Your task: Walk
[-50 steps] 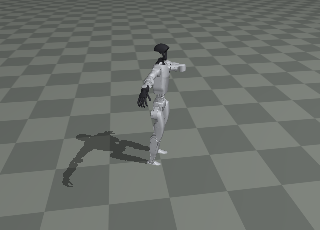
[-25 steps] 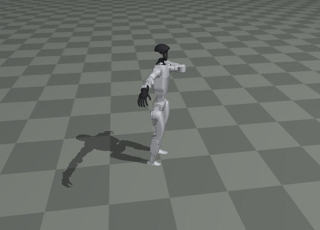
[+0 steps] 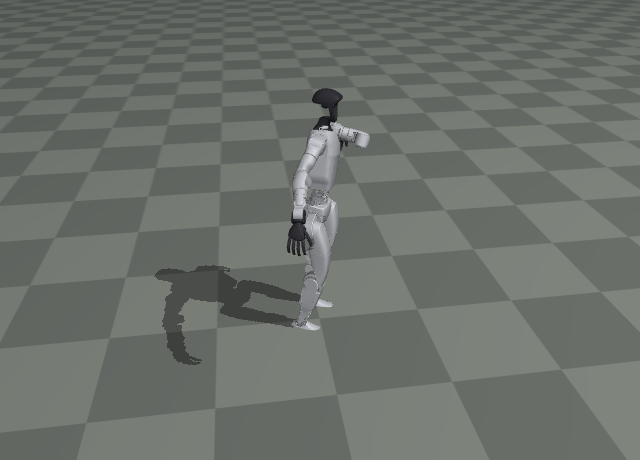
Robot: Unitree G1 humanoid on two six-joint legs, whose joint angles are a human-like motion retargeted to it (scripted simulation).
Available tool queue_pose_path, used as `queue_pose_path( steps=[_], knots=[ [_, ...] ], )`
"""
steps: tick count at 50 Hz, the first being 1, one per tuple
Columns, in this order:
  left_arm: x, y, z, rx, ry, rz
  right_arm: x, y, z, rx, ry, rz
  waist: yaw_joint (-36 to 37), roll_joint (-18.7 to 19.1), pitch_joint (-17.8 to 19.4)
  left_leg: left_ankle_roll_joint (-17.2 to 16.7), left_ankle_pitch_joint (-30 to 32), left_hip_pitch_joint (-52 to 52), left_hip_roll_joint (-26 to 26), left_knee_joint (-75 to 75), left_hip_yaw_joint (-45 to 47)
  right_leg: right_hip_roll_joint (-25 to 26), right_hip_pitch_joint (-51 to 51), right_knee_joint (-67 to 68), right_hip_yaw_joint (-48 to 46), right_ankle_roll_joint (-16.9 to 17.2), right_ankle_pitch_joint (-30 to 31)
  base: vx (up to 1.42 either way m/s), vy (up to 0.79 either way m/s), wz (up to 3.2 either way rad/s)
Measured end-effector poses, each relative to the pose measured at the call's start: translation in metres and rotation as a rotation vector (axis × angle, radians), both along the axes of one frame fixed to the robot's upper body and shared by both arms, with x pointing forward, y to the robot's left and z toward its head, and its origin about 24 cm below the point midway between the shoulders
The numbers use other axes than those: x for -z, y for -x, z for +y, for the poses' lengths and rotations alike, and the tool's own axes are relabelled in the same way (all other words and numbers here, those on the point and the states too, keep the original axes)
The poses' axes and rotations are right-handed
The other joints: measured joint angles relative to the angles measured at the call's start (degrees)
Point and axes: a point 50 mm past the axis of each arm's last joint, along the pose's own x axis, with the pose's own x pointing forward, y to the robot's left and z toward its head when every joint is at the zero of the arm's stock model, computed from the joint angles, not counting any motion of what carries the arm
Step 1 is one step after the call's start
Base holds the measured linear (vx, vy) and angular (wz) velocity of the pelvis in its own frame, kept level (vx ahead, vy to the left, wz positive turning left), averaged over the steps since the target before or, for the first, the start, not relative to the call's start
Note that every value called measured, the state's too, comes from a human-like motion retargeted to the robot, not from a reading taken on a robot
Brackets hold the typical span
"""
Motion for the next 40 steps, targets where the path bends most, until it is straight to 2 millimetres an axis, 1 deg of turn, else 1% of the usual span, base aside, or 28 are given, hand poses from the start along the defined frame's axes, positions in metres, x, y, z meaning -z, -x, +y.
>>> queue_pose_path(
  steps=[3, 6, 9, 12, 16, 20, 24, 27, 30, 34, 40],
  knots=[
    [-0.003, 0.001, -0.001, 0.022, 0.124, 0.041, 0.038, -0.007, 0.037, -0.076, -0.112, 0.048, 0.34, -0.55, 0.16, 0.12, -0.76, -0.06, -0.22, 1.12, 0.2, -0.22, -0.35, 1.55, 0.29, -0.09, -0.95, 0.0, 0.0, 0.0],
    [-0.006, 0.001, -0.001, 0.043, 0.242, 0.079, 0.069, -0.017, 0.076, -0.16, -0.218, 0.082, 0.53, -1.09, 0.38, 0.32, -1.35, -0.17, -0.5, 2.26, 0.46, -0.52, -0.82, 3.24, 0.61, -0.15, -1.82, 0.0, 0.0, 0.0],
    [-0.009, 0.001, -0.001, 0.07, 0.361, 0.108, 0.093, -0.031, 0.119, -0.263, -0.319, 0.098, 0.49, -1.55, 0.57, 0.54, -2.12, -0.33, -0.9, 3.44, 0.63, -0.84, -1.32, 4.93, 1.04, -0.21, -2.86, 0.0, 0.0, 0.0],
    [-0.013, 0.002, -0.001, 0.103, 0.464, 0.129, 0.111, -0.045, 0.161, -0.37, -0.412, 0.1, 0.35, -2.01, 0.78, 0.77, -2.61, -0.57, -1.32, 4.56, 0.88, -1.26, -1.99, 6.81, 1.42, -0.32, -3.76, 0.0, 0.0, 0.0],
    [-0.019, 0.003, 0.001, 0.167, 0.591, 0.139, 0.125, -0.068, 0.22, -0.533, -0.525, 0.073, -0.09, -2.57, 1.01, 1.06, -3.33, -1.03, -1.97, 5.94, 1.01, -1.84, -3.07, 9.31, 1.91, -0.64, -5.08, 0.0, 0.0, 0.0],
    [-0.025, 0.003, 0.005, 0.255, 0.685, 0.133, 0.128, -0.089, 0.274, -0.7, -0.612, 0.026, -0.74, -3.22, 1.26, 1.5, -3.9, -1.66, -2.69, 7.14, 1.02, -2.47, -4.36, 11.82, 2.39, -1.13, -6.34, 0.0, 0.0, 0.0],
    [-0.03, 0.003, 0.009, 0.348, 0.74, 0.123, 0.125, -0.105, 0.315, -0.833, -0.666, -0.024, -1.42, -3.97, 1.47, 1.97, -4.25, -2.37, -3.45, 8.21, 1.15, -3.2, -5.69, 14.25, 2.84, -1.47, -7.38, 0.0, 0.0, 0.0],
    [-0.033, 0.003, 0.012, 0.418, 0.762, 0.109, 0.12, -0.116, 0.337, -0.91, -0.686, -0.067, -1.97, -4.36, 1.61, 2.23, -4.61, -2.98, -4.03, 8.9, 1.19, -3.73, -6.63, 15.7, 3.16, -1.55, -8.11, 0.0, 0.0, 0.0],
    [-0.035, 0.002, 0.015, 0.479, 0.766, 0.093, 0.115, -0.127, 0.35, -0.961, -0.689, -0.111, -2.45, -4.52, 1.8, 2.49, -4.89, -3.68, -4.55, 9.56, 1.15, -4.2, -7.49, 16.82, 3.47, -1.57, -8.61, 0.0, 0.0, 0.0],
    [-0.037, 0.0, 0.018, 0.532, 0.753, 0.079, 0.11, -0.136, 0.354, -0.984, -0.672, -0.152, -2.72, -4.67, 2.24, 2.78, -5.15, -4.71, -5.17, 10.51, 1.06, -4.76, -8.6, 18.14, 3.91, -1.48, -9.07, 0.0, 0.0, 0.0],
    [-0.039, -0.002, 0.021, 0.572, 0.732, 0.06, 0.107, -0.144, 0.348, -0.967, -0.634, -0.194, -2.78, -4.47, 2.61, 2.93, -5.66, -6.28, -5.88, 11.94, 0.83, -5.41, -9.95, 19.3, 4.3, -1.25, -9.56, 0.0, 0.0, 0.0]
  ],
)
